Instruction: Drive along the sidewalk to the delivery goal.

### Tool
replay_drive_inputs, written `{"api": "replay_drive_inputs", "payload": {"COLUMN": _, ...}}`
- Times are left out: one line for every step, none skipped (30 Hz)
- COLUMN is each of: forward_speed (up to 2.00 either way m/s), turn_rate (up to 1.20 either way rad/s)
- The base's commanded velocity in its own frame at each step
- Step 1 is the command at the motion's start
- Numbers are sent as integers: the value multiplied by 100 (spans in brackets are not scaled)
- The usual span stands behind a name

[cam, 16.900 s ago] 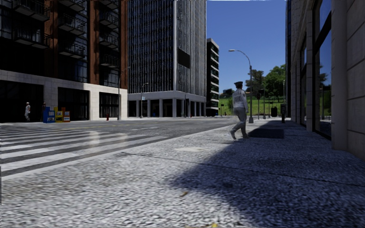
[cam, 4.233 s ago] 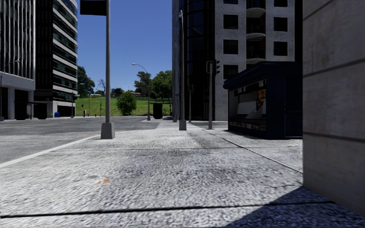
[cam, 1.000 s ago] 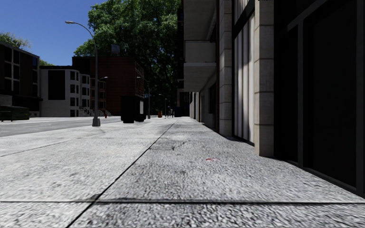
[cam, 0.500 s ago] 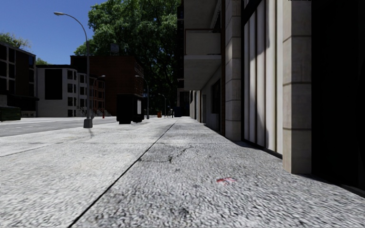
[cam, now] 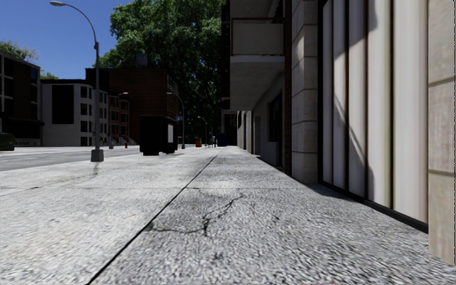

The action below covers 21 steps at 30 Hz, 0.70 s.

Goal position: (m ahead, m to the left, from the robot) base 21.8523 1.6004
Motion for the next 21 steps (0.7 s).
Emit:
{"api": "replay_drive_inputs", "payload": {"forward_speed": 200, "turn_rate": 0}}
{"api": "replay_drive_inputs", "payload": {"forward_speed": 200, "turn_rate": 0}}
{"api": "replay_drive_inputs", "payload": {"forward_speed": 200, "turn_rate": 0}}
{"api": "replay_drive_inputs", "payload": {"forward_speed": 200, "turn_rate": 0}}
{"api": "replay_drive_inputs", "payload": {"forward_speed": 200, "turn_rate": 0}}
{"api": "replay_drive_inputs", "payload": {"forward_speed": 200, "turn_rate": 0}}
{"api": "replay_drive_inputs", "payload": {"forward_speed": 200, "turn_rate": 0}}
{"api": "replay_drive_inputs", "payload": {"forward_speed": 200, "turn_rate": 0}}
{"api": "replay_drive_inputs", "payload": {"forward_speed": 200, "turn_rate": 0}}
{"api": "replay_drive_inputs", "payload": {"forward_speed": 200, "turn_rate": 0}}
{"api": "replay_drive_inputs", "payload": {"forward_speed": 200, "turn_rate": 0}}
{"api": "replay_drive_inputs", "payload": {"forward_speed": 200, "turn_rate": 0}}
{"api": "replay_drive_inputs", "payload": {"forward_speed": 200, "turn_rate": 0}}
{"api": "replay_drive_inputs", "payload": {"forward_speed": 200, "turn_rate": 0}}
{"api": "replay_drive_inputs", "payload": {"forward_speed": 200, "turn_rate": 0}}
{"api": "replay_drive_inputs", "payload": {"forward_speed": 200, "turn_rate": 0}}
{"api": "replay_drive_inputs", "payload": {"forward_speed": 200, "turn_rate": 0}}
{"api": "replay_drive_inputs", "payload": {"forward_speed": 200, "turn_rate": 0}}
{"api": "replay_drive_inputs", "payload": {"forward_speed": 200, "turn_rate": 0}}
{"api": "replay_drive_inputs", "payload": {"forward_speed": 200, "turn_rate": 0}}
{"api": "replay_drive_inputs", "payload": {"forward_speed": 200, "turn_rate": 0}}
